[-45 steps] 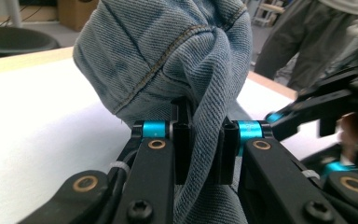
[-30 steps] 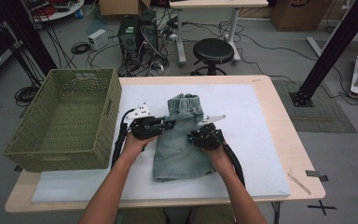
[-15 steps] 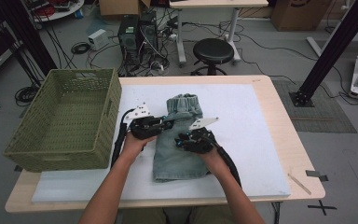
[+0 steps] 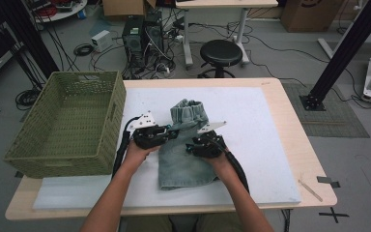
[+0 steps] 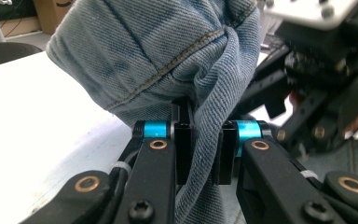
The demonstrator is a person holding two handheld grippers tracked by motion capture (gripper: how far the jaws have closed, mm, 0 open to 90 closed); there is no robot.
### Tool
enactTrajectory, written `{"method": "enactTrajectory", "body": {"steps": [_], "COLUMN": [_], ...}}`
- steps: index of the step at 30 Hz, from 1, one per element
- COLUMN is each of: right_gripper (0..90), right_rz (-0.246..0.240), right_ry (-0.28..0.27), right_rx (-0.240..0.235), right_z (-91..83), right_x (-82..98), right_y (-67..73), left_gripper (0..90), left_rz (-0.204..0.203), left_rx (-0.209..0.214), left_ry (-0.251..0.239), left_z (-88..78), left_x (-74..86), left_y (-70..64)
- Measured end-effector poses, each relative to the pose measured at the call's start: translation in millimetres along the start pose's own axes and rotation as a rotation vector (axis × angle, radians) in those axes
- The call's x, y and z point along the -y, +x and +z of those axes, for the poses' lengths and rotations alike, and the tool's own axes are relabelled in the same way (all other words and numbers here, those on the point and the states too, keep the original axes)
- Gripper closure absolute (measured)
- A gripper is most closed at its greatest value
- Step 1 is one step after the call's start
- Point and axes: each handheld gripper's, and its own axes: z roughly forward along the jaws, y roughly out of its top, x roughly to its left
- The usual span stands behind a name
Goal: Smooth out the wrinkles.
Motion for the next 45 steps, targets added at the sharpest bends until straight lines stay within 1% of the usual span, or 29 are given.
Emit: {"method": "enactTrajectory", "body": {"steps": [3, 5, 6, 8, 10, 12, 15, 16, 17, 18, 21, 22, 23, 24, 26, 27, 29, 30, 31, 32, 33, 34, 35, 36, 37, 39, 43, 44, 45], "right_gripper": [56.4, 51.2, 46.8, 39.2, 32.9, 30.6, 28.2, 28.3, 28.3, 31.9, 50.2, 55.2, 65.2, 71.3, 77.1, 78.2, 79.3, 79.7, 79.9, 80.1, 80.3, 80.4, 80.4, 80.5, 80.5, 80.5, 80.5, 80.5, 80.5], "right_rz": [0.004, 0.013, 0.035, 0.055, 0.063, 0.062, 0.048, 0.047, 0.047, 0.047, 0.053, 0.044, 0.041, 0.033, -0.004, -0.038, -0.081, -0.094, -0.104, -0.119, -0.125, -0.136, -0.143, -0.154, -0.159, -0.170, -0.176, -0.177, -0.178], "right_ry": [-0.021, -0.038, -0.044, -0.060, -0.036, -0.009, 0.027, 0.043, 0.043, 0.061, 0.067, 0.065, 0.062, 0.057, 0.048, 0.047, 0.042, 0.036, 0.030, 0.017, 0.008, -0.004, -0.008, -0.016, -0.012, -0.016, -0.021, -0.021, -0.020], "right_rx": [-0.003, 0.020, 0.039, 0.065, 0.079, 0.083, 0.055, 0.030, 0.030, 0.007, -0.043, -0.042, -0.048, -0.057, -0.057, -0.046, -0.025, -0.019, -0.014, -0.008, -0.003, -0.003, -0.001, 0.002, 0.002, 0.005, -0.005, -0.007, -0.006], "right_z": [-7.6, -17.0, -24.0, -28.4, -28.6, -24.4, -14.1, -8.8, -8.8, -1.7, 1.1, 0.1, -1.7, -3.6, -7.1, -8.1, -8.9, -9.4, -9.7, -10.3, -10.9, -11.6, -12.1, -12.8, -13.0, -14.0, -15.0, -15.2, -15.4], "right_x": [2.0, 4.1, 6.8, 9.1, 10.4, 10.0, 8.2, 7.3, 7.3, 6.5, 6.4, 6.2, 5.8, 5.3, 4.8, 4.8, 5.0, 5.5, 6.2, 7.7, 8.7, 10.2, 10.7, 10.9, 10.8, 10.7, 11.2, 11.2, 11.3], "right_y": [-4.6, -12.7, -24.0, -33.0, -42.6, -48.4, -53.4, -55.6, -55.6, -58.2, -59.4, -58.6, -58.4, -58.1, -55.5, -53.0, -49.1, -47.7, -46.7, -45.6, -44.7, -43.7, -43.1, -42.0, -41.2, -39.9, -39.8, -40.1, -40.1], "left_gripper": [82.2, 82.2, 82.1, 82.2, 82.2, 82.2, 82.2, 82.1, 82.2, 82.2, 82.1, 82.1, 82.1, 82.0, 81.7, 81.0, 76.9, 73.5, 69.6, 61.6, 53.0, 43.0, 40.2, 38.8, 37.3, 30.2, 31.3, 35.1, 41.9], "left_rz": [0.012, 0.012, 0.008, 0.008, 0.011, 0.006, -0.004, -0.006, -0.006, -0.012, -0.023, -0.027, -0.033, -0.040, -0.050, -0.074, -0.098, -0.109, -0.135, -0.152, -0.152, -0.216, -0.248, -0.262, -0.290, -0.324, -0.339, -0.333, -0.324], "left_rx": [-0.001, -0.005, -0.010, -0.010, -0.007, -0.003, -0.002, -0.004, -0.004, -0.006, -0.003, -0.004, -0.004, -0.001, 0.005, 0.009, 0.008, 0.007, 0.000, -0.013, -0.013, -0.044, -0.050, -0.061, -0.070, -0.078, -0.086, -0.097, -0.104], "left_ry": [0.001, 0.000, -0.003, -0.006, -0.007, -0.010, -0.013, -0.012, -0.012, -0.015, -0.014, -0.017, -0.017, -0.023, -0.024, -0.030, -0.032, -0.028, -0.026, -0.022, -0.022, -0.008, -0.003, 0.006, 0.029, 0.056, 0.079, 0.079, 0.078], "left_z": [-2.2, -3.6, -3.6, -3.1, -2.9, -3.2, -3.0, -3.1, -3.1, -3.0, -2.5, -2.2, -2.1, -1.6, -1.7, -0.4, 1.9, 2.6, 4.4, 5.6, 5.6, 10.7, 14.6, 17.1, 21.5, 27.7, 33.5, 33.8, 33.2], "left_x": [1.2, 1.9, 1.9, 2.1, 2.2, 2.3, 2.8, 2.8, 2.8, 3.3, 4.1, 4.4, 4.5, 4.6, 4.5, 3.7, 1.8, 1.1, 0.3, -0.3, -0.3, -0.7, 1.8, 3.6, 6.0, 6.5, 1.3, 0.9, 1.2], "left_y": [-1.5, -1.0, -0.6, -0.4, -0.4, 0.3, 1.1, 1.5, 1.5, 2.7, 4.6, 5.3, 5.6, 6.2, 6.8, 8.3, 10.0, 11.1, 13.6, 15.3, 15.3, 21.3, 25.5, 27.7, 31.3, 35.3, 42.0, 43.1, 44.1]}}
